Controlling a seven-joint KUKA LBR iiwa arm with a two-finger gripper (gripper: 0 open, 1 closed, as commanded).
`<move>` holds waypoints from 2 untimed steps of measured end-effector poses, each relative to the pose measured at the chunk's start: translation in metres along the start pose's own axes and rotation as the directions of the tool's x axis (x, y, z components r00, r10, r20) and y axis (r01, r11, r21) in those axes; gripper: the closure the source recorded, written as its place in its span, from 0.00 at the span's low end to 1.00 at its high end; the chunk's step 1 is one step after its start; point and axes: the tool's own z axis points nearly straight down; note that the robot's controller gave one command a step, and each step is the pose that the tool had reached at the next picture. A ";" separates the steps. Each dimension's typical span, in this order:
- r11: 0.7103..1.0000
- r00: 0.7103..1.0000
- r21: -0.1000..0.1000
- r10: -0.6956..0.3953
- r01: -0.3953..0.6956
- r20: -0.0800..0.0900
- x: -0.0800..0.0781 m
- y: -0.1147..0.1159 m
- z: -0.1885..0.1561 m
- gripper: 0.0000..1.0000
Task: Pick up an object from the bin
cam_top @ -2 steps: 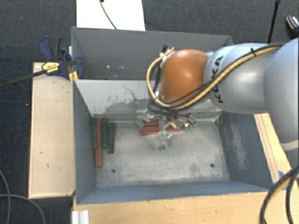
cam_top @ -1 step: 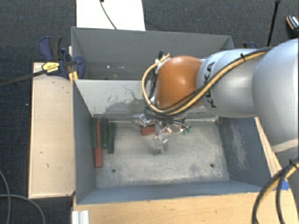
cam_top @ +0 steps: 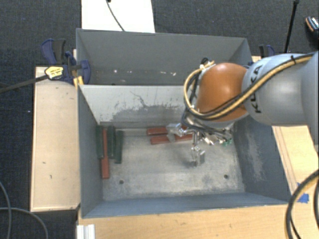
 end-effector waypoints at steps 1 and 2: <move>0.993 0.993 -0.001 0.119 -0.119 0.009 -0.036 0.035 -0.014 0.00; 0.978 0.978 -0.001 0.210 -0.210 0.011 -0.055 0.060 -0.012 0.00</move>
Offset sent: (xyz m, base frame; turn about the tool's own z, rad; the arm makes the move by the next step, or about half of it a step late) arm 0.0092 0.0474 0.0129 0.1206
